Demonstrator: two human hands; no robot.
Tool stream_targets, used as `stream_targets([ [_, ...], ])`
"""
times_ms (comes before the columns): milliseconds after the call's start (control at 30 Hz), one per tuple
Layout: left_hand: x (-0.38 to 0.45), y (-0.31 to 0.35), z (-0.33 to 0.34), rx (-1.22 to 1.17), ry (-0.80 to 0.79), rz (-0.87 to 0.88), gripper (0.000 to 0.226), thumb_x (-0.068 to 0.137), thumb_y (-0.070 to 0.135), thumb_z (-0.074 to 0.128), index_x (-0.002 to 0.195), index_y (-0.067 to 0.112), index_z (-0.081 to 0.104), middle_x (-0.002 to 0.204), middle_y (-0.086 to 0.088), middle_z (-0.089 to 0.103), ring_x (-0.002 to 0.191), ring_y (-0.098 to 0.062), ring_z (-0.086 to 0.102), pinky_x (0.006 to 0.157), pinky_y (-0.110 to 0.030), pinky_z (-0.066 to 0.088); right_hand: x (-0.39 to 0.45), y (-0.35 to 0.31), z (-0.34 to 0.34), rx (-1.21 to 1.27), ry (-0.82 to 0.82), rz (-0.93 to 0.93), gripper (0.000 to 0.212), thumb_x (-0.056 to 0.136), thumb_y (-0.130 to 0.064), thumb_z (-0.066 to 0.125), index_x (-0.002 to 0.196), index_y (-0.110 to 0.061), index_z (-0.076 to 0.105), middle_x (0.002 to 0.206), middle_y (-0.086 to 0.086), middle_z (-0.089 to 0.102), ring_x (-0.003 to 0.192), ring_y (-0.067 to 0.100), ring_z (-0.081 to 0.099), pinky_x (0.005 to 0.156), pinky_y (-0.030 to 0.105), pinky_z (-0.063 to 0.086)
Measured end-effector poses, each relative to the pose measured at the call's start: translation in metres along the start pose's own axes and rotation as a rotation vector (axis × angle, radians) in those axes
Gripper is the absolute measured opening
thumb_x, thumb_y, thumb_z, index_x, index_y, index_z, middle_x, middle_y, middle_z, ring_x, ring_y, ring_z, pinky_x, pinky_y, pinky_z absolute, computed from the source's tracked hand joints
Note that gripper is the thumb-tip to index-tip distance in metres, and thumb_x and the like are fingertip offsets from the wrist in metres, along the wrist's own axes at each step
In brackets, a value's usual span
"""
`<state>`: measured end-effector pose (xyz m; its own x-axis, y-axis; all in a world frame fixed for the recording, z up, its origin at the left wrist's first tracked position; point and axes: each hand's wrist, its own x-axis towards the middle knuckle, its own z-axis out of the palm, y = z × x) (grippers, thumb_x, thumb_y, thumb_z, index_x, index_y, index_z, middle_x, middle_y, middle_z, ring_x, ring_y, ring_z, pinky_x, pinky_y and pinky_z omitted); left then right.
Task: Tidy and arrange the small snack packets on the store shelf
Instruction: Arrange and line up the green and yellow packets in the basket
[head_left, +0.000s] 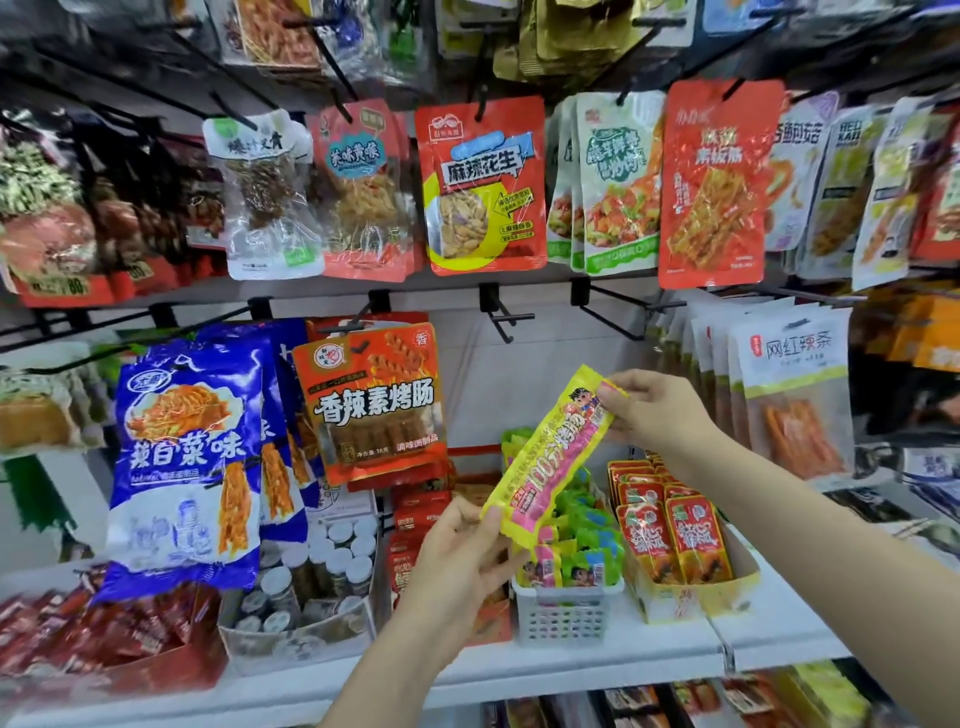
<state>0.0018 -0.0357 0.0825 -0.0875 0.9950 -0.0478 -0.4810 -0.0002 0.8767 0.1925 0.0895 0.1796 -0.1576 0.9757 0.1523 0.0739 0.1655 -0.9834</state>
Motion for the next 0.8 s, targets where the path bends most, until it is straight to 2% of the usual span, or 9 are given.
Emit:
stream_targets([
  [67,-0.004,0.002,0.002,-0.261,-0.096,-0.177,0.019,0.097,0.023,0.054,0.096,0.004,0.051,0.126,-0.028,0.062,0.113,-0.042,0.063,0.092,-0.056,0.054,-0.001,0.001,0.001,0.036,-0.039,0.017,0.019,0.096,-0.013,0.06,0.108,0.001,0.062,0.105,0.031,0.068,0.087,0.032,0.067,0.083,0.044,0.058],
  [133,-0.006,0.004,0.003,-0.554,-0.176,-0.332,0.041,0.1,0.032,0.048,0.124,0.0,0.056,0.135,-0.033,0.053,0.118,-0.046,0.059,0.093,-0.057,0.053,-0.003,0.003,0.003,0.092,-0.092,0.027,0.013,0.097,-0.014,0.058,0.105,-0.005,0.061,0.107,0.028,0.068,0.091,0.032,0.067,0.091,0.047,0.055],
  [233,-0.005,0.01,0.008,-0.781,-0.201,-0.432,0.047,0.094,0.025,0.054,0.125,-0.01,0.061,0.135,-0.034,0.05,0.085,-0.032,0.065,0.069,-0.038,0.062,-0.005,0.009,0.005,0.154,-0.17,0.002,0.012,0.098,-0.017,0.057,0.104,-0.008,0.06,0.107,0.02,0.067,0.096,0.029,0.066,0.09,0.044,0.056],
  [300,-0.001,0.011,0.011,-0.698,-0.17,-0.416,0.043,0.086,0.016,0.062,0.117,-0.014,0.064,0.127,-0.032,0.057,0.073,-0.024,0.061,0.06,-0.03,0.06,-0.004,0.013,0.004,0.166,-0.179,0.001,0.018,0.097,-0.021,0.058,0.108,-0.007,0.061,0.113,0.017,0.066,0.098,0.026,0.066,0.082,0.037,0.058],
  [400,0.001,0.009,0.012,-0.459,-0.084,-0.283,0.034,0.075,0.006,0.07,0.103,-0.012,0.07,0.11,-0.028,0.067,0.074,-0.023,0.066,0.06,-0.026,0.059,-0.004,0.014,0.002,0.183,-0.163,0.087,0.029,0.098,-0.033,0.053,0.116,-0.014,0.065,0.12,0.015,0.064,0.091,0.022,0.069,0.074,0.03,0.058],
  [467,-0.002,0.007,0.011,-0.256,-0.039,-0.153,0.031,0.07,0.003,0.072,0.1,-0.006,0.071,0.104,-0.02,0.072,0.079,-0.02,0.07,0.065,-0.024,0.059,-0.004,0.014,0.0,0.24,-0.215,0.158,0.042,0.097,-0.048,0.046,0.12,-0.019,0.066,0.115,0.012,0.067,0.092,0.024,0.072,0.076,0.033,0.06],
  [533,-0.004,0.004,0.009,-0.052,-0.001,-0.041,0.032,0.071,0.003,0.074,0.103,0.003,0.07,0.104,-0.013,0.075,0.086,-0.018,0.073,0.07,-0.022,0.057,-0.006,0.014,-0.002,0.226,-0.276,0.174,0.048,0.093,-0.055,0.05,0.126,-0.022,0.063,0.112,0.012,0.071,0.1,0.028,0.071,0.081,0.037,0.06],
  [667,-0.011,0.002,0.009,0.26,-0.005,0.105,0.042,0.081,-0.005,0.074,0.116,0.018,0.067,0.114,0.003,0.073,0.103,-0.019,0.071,0.079,-0.026,0.056,-0.008,0.014,0.0,0.146,-0.243,0.051,0.05,0.087,-0.009,0.069,0.135,-0.017,0.057,0.1,0.007,0.076,0.092,0.026,0.073,0.072,0.03,0.06],
  [800,-0.014,0.004,0.009,0.292,-0.032,0.16,0.056,0.075,-0.016,0.073,0.12,0.017,0.066,0.117,0.003,0.072,0.107,-0.016,0.069,0.08,-0.024,0.056,-0.01,0.008,0.002,0.132,-0.189,0.022,0.051,0.086,-0.001,0.069,0.133,-0.017,0.059,0.111,0.009,0.07,0.085,0.024,0.074,0.069,0.03,0.06],
])
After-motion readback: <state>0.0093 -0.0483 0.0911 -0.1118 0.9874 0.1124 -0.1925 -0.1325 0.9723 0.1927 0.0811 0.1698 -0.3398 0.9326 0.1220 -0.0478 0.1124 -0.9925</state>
